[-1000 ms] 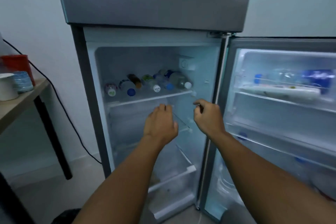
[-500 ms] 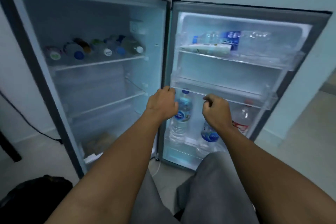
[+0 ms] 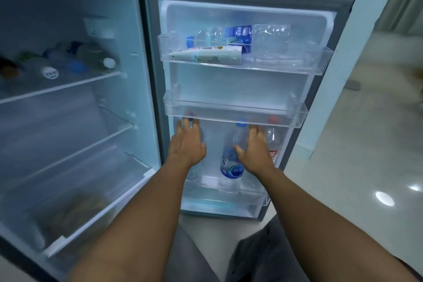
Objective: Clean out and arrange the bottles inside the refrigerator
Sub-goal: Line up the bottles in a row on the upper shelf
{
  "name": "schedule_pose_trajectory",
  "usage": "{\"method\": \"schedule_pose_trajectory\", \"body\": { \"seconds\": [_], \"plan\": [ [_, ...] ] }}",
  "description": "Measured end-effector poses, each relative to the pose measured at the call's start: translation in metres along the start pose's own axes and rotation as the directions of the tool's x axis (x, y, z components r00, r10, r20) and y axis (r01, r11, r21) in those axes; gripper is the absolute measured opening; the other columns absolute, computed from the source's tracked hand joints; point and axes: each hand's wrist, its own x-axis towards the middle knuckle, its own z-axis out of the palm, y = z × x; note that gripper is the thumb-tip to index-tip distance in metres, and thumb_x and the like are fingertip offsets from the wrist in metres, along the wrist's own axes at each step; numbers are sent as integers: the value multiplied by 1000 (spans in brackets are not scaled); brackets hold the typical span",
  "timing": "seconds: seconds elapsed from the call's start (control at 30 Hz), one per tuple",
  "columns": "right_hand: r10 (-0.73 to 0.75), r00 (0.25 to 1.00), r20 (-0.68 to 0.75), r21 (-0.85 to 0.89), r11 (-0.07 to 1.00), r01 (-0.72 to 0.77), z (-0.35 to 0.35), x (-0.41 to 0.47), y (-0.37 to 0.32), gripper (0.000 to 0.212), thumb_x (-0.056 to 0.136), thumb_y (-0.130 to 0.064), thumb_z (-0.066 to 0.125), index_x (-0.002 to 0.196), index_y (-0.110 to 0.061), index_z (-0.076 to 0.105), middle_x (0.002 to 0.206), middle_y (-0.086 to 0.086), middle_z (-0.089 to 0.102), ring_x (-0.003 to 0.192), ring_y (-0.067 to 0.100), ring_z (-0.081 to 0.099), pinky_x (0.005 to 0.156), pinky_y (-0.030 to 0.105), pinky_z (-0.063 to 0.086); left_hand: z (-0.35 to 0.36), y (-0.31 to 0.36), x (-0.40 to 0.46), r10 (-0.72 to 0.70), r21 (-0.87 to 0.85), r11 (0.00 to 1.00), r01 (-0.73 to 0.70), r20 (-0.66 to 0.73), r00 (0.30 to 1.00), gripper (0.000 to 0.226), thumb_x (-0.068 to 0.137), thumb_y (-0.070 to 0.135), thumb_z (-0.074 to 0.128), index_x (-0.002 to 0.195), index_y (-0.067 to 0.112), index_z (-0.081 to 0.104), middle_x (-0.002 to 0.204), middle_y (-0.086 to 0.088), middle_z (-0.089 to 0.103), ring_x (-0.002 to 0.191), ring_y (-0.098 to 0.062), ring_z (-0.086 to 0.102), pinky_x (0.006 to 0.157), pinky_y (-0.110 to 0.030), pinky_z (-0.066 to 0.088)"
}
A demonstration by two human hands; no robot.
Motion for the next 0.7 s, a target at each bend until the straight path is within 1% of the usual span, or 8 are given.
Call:
{"method": "schedule_pose_trajectory", "body": {
  "seconds": [0.07, 0.13, 0.23, 0.33, 0.4, 0.47, 0.57, 0.7],
  "plan": [
    [-10, 999, 35, 21, 1000, 9, 2, 10, -1, 74, 82, -35, 76, 141, -14, 35, 142, 11, 44, 130, 31, 43, 107, 46, 42, 9, -2, 6, -56, -116, 992, 51, -40, 998, 75, 85, 30, 61, 146, 12, 23, 149, -15, 21, 131, -39, 38, 92, -50, 51],
    [12, 1000, 28, 30, 999, -12, 4, 17, -5, 74, 79, -35, 79, 138, -13, 40, 137, 12, 49, 125, 31, 48, 105, 43, 44, 14, -3, 10, -97, -283, 956, 77, -60, 993, 75, 85, 23, 62, 148, 18, 21, 148, -11, 24, 126, -38, 44, 92, -48, 51],
    [91, 995, 36, 59, 994, -93, 12, 25, -11, 73, 81, -32, 78, 139, -12, 38, 137, 14, 45, 123, 34, 51, 103, 42, 44, 20, -6, 13, -120, -426, 902, 62, -111, 986, 66, 89, 13, 60, 146, 23, 29, 143, -8, 36, 120, -34, 51, 96, -43, 48],
    [82, 996, 24, 42, 996, -83, 20, 28, -16, 73, 84, -36, 73, 141, -13, 35, 139, 14, 40, 123, 35, 50, 103, 42, 43, 18, -14, 16, -92, -453, 891, 19, -140, 986, 58, 91, 9, 58, 142, 27, 38, 139, -5, 43, 118, -32, 54, 99, -39, 47],
    [64, 998, 16, 28, 998, -64, 25, 29, -19, 73, 85, -38, 72, 142, -13, 34, 141, 13, 38, 123, 35, 50, 102, 41, 42, 13, -20, 18, -68, -438, 899, -2, -146, 987, 56, 91, 9, 60, 141, 26, 41, 141, -4, 44, 122, -29, 52, 101, -34, 42],
    [89, 996, -22, 56, 995, -88, 29, 28, -22, 75, 83, -44, 73, 140, -14, 35, 140, 11, 37, 123, 34, 51, 102, 39, 43, 9, -24, 18, -68, -434, 901, 1, -139, 988, 55, 91, 10, 63, 141, 24, 42, 141, -5, 45, 125, -27, 50, 104, -31, 39],
    [142, 987, -80, 110, 985, -132, 37, 27, -27, 80, 78, -53, 75, 138, -17, 36, 140, 8, 36, 120, 34, 53, 99, 41, 45, 5, -26, 18, -49, -443, 897, -14, -131, 990, 54, 90, 11, 66, 138, 26, 46, 138, -5, 49, 124, -26, 51, 100, -26, 38],
    [94, 991, -95, 150, 986, -79, 53, 27, -42, 77, 79, -51, 74, 138, -22, 35, 136, 8, 36, 112, 36, 59, 94, 42, 50, 5, -29, 20, -39, -452, 892, -24, -130, 991, 55, 88, 12, 68, 138, 26, 47, 137, -4, 51, 122, -24, 52, 97, -24, 37]
  ]
}}
